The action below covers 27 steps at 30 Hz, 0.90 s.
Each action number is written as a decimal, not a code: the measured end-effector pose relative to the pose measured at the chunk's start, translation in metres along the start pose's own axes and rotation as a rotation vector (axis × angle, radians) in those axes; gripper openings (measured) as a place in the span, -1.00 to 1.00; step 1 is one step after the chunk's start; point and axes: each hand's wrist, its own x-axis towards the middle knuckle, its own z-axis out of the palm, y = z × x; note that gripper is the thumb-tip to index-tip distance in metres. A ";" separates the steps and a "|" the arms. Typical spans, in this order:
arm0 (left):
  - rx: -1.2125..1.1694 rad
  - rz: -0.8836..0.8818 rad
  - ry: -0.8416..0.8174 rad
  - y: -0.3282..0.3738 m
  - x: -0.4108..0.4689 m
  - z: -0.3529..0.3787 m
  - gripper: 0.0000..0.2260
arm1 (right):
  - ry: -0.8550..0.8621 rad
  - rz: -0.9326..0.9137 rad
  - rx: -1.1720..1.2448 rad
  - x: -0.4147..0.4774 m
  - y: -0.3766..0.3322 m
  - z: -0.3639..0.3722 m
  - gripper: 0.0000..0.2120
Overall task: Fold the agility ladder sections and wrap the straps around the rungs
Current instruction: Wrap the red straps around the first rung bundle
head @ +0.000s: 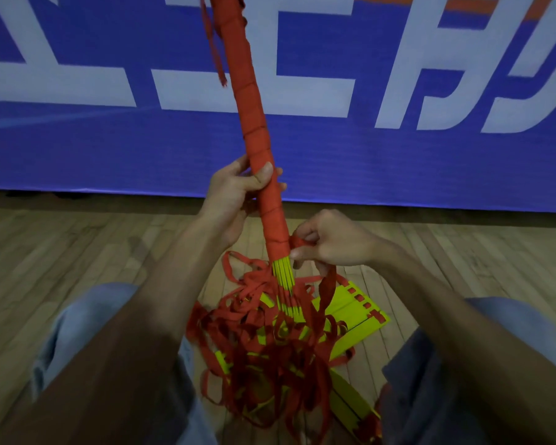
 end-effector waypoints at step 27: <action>-0.235 0.206 0.067 0.016 -0.004 0.003 -0.60 | 0.027 -0.221 0.548 -0.010 0.000 -0.019 -0.64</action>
